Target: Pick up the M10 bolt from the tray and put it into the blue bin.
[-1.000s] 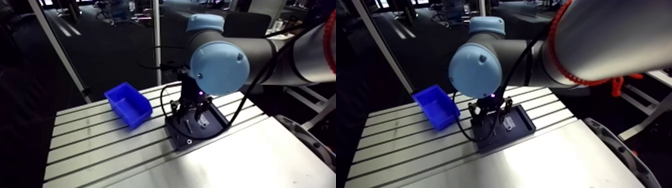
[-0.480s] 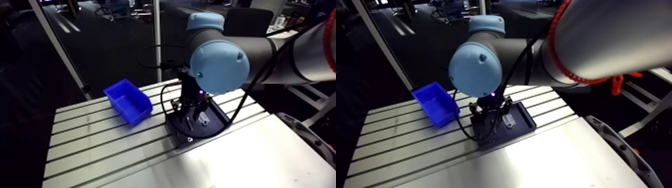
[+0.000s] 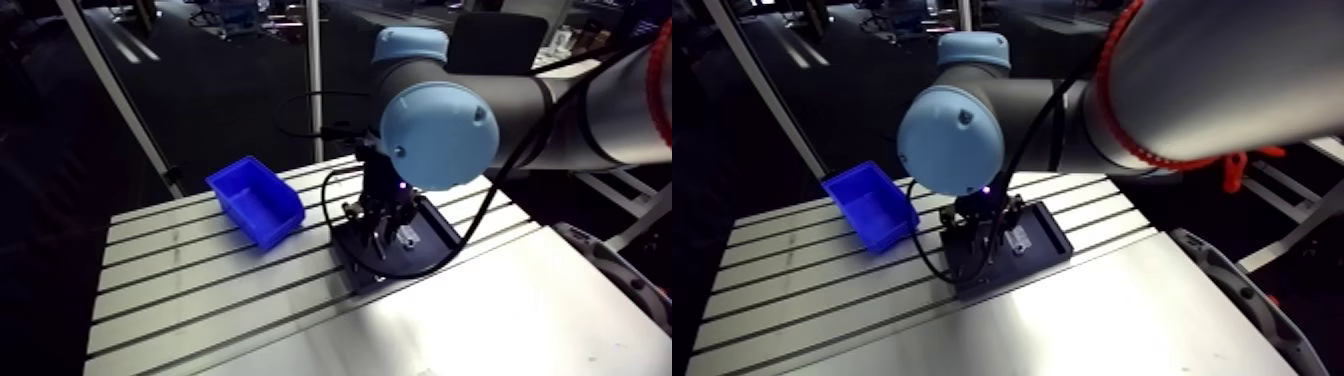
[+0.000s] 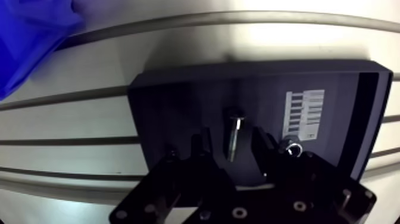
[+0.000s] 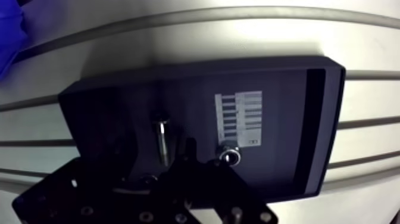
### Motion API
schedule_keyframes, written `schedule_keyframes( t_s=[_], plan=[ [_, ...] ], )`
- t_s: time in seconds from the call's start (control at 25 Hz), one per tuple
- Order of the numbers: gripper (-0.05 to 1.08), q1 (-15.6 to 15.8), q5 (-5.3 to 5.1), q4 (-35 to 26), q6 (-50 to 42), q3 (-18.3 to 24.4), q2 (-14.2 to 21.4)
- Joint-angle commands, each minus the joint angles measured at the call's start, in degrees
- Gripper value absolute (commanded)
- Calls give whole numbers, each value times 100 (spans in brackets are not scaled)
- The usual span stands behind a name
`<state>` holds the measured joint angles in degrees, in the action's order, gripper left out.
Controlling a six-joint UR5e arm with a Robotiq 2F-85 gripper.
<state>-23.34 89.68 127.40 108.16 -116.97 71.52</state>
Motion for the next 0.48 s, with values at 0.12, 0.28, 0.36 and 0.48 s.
schedule_keyframes(
  t_s=[0.12,0.28,0.36,0.48],
  plan=[
    [59,-5,1,9,8,-15,-47],
    [60,-5,1,0,8,-15,-47],
    [64,4,1,9,8,-24,-47],
    [66,-5,1,9,8,-6,-47]
  ],
)
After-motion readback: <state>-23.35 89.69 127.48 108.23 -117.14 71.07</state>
